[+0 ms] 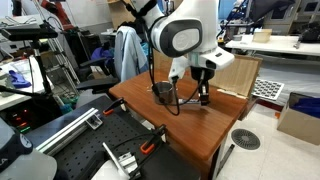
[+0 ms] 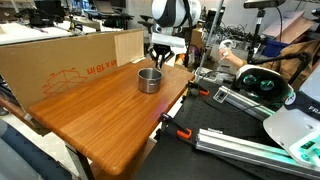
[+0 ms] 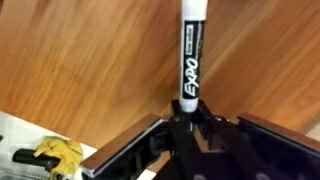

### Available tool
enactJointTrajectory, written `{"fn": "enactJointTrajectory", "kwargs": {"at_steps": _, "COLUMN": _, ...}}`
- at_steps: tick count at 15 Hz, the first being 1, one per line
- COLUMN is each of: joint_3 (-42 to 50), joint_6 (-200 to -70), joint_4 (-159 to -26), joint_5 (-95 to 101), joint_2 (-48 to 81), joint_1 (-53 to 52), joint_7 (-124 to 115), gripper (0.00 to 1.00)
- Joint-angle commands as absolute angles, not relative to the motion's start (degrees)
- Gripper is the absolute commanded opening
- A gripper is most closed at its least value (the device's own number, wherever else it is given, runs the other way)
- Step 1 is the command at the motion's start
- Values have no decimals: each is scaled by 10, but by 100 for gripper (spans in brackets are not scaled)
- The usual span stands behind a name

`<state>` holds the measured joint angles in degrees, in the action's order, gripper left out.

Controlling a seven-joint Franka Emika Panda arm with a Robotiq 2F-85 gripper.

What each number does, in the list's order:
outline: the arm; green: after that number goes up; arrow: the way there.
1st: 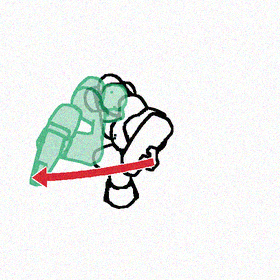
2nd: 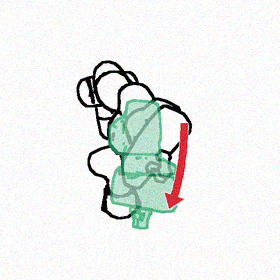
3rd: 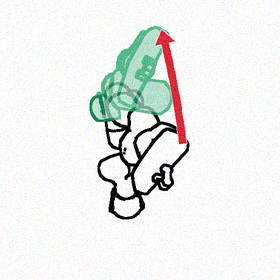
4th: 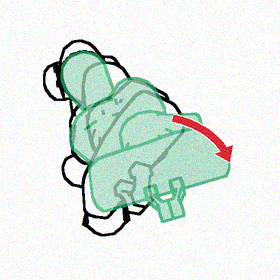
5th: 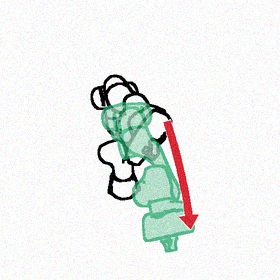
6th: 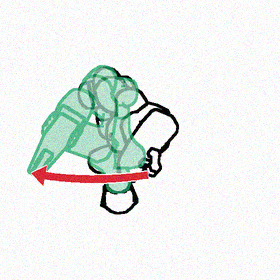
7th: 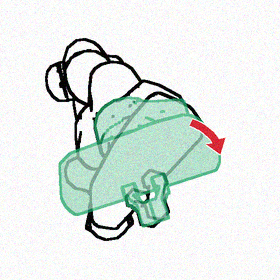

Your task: Pick up the marker and put it in the cup

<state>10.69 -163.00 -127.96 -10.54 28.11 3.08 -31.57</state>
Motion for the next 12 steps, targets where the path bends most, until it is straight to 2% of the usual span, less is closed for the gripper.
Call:
{"fn": "enactJointTrajectory", "kwargs": {"at_steps": 1, "joint_3": 127, "joint_6": -1633, "joint_4": -1305, "joint_5": -99, "joint_2": 227, "joint_1": -2, "joint_7": -307, "gripper": 5}}
{"fn": "enactJointTrajectory", "kwargs": {"at_steps": 12, "joint_3": 194, "joint_6": -1656, "joint_4": -1378, "joint_5": 109, "joint_2": 85, "joint_1": -98, "joint_7": -422, "gripper": 5}}
